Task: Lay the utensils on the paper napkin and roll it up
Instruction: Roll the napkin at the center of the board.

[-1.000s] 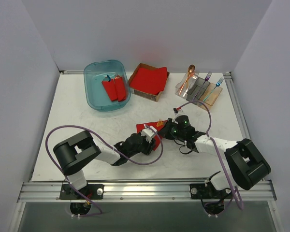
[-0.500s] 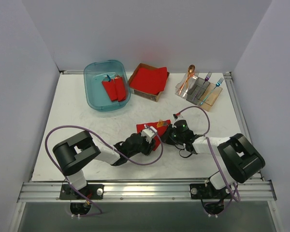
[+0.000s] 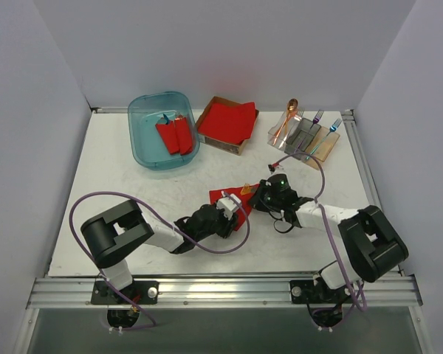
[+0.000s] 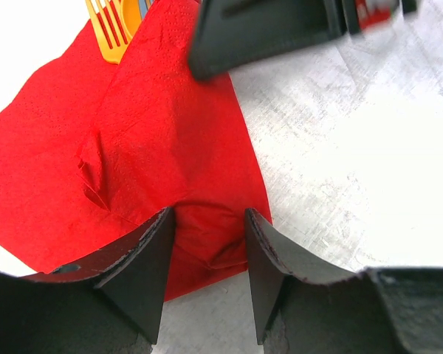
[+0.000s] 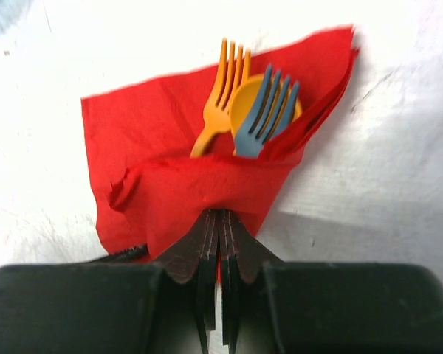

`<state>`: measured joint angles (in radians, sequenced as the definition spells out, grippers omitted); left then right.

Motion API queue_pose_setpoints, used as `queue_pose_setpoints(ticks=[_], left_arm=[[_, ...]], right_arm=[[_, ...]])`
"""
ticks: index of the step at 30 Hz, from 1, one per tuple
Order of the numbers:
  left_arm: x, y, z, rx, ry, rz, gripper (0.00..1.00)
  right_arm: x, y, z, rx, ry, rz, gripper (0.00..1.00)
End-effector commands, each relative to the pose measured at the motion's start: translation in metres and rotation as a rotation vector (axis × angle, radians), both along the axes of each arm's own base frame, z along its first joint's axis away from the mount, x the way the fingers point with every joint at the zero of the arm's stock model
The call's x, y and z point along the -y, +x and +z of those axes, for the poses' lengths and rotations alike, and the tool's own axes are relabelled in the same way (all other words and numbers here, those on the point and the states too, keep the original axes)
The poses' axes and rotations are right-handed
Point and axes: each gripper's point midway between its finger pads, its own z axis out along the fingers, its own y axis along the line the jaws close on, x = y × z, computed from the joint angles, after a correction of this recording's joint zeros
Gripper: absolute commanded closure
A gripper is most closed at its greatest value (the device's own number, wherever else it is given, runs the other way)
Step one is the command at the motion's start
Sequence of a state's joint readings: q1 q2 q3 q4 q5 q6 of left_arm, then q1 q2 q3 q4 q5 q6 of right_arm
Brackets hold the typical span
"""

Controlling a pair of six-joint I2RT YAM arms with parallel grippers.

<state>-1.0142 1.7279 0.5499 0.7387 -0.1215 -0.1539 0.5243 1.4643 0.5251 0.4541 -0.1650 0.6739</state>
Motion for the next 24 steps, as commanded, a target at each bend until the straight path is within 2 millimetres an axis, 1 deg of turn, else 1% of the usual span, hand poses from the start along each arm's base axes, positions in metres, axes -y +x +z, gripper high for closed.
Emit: queue_pose_setpoints(ticks=[1,13,19,24], left_arm=[[-0.002,-0.014,-0.008,-0.035,0.017,-0.041,0.49],[-0.001,-0.018,-0.005,-0.036,0.011,-0.054,0.49],[-0.002,-0.019,-0.006,-0.038,0.013,-0.056,0.49],[-0.003,-0.020,-0.008,-0.042,0.018,-0.057,0.49]], right_arm=[[0.011,0.017,0.005,0.020,-0.052,-0.031,1.00],[0.032,0.033,-0.014,-0.022,-0.107,-0.083,1.00],[0.050,0.044,-0.018,-0.032,-0.129,-0.131,1.00],[0.059,0.055,-0.017,-0.030,-0.138,-0.154,1.00]])
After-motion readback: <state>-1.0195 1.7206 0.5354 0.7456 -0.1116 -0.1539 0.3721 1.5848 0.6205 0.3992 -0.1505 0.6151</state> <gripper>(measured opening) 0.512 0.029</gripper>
